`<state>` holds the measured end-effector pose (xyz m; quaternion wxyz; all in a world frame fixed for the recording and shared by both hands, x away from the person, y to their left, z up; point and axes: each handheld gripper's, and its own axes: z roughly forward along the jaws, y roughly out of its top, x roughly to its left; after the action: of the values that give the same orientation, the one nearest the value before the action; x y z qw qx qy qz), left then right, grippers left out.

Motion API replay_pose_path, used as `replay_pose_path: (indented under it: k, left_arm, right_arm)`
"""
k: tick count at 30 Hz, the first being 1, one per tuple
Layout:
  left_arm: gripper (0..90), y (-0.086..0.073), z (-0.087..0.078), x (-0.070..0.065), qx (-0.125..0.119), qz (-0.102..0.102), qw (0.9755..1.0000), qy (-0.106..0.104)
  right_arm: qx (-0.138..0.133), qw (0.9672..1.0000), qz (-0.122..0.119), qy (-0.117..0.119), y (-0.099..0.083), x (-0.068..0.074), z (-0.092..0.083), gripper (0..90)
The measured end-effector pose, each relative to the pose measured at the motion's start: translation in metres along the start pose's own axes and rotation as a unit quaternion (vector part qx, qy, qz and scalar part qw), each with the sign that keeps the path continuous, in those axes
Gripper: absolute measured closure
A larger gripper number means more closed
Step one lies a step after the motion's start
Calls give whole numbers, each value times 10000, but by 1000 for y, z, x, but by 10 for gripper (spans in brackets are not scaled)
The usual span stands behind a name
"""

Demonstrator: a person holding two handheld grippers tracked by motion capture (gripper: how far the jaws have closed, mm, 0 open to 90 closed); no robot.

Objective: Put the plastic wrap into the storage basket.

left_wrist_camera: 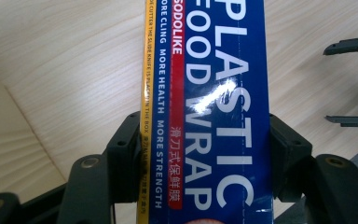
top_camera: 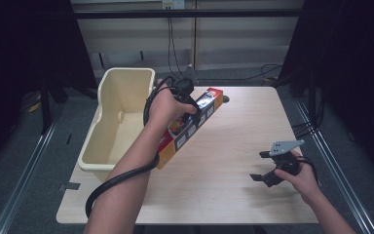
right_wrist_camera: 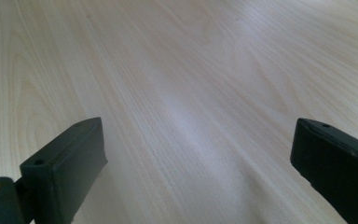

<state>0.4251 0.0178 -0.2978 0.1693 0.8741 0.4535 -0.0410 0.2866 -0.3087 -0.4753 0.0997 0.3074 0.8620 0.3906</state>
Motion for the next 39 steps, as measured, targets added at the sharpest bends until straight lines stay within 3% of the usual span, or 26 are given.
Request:
replay_pose_path:
  k: [20, 39]
  left_arm:
    - [405, -8, -37, 15, -32, -286, 9995, 142]
    - [405, -23, -67, 34, -237, -721, 9968, 262]
  right_arm:
    - [-2, 10000, 4, 0, 1, 0, 0, 31]
    - [15, 10000, -23, -17, 1, 0, 0, 31]
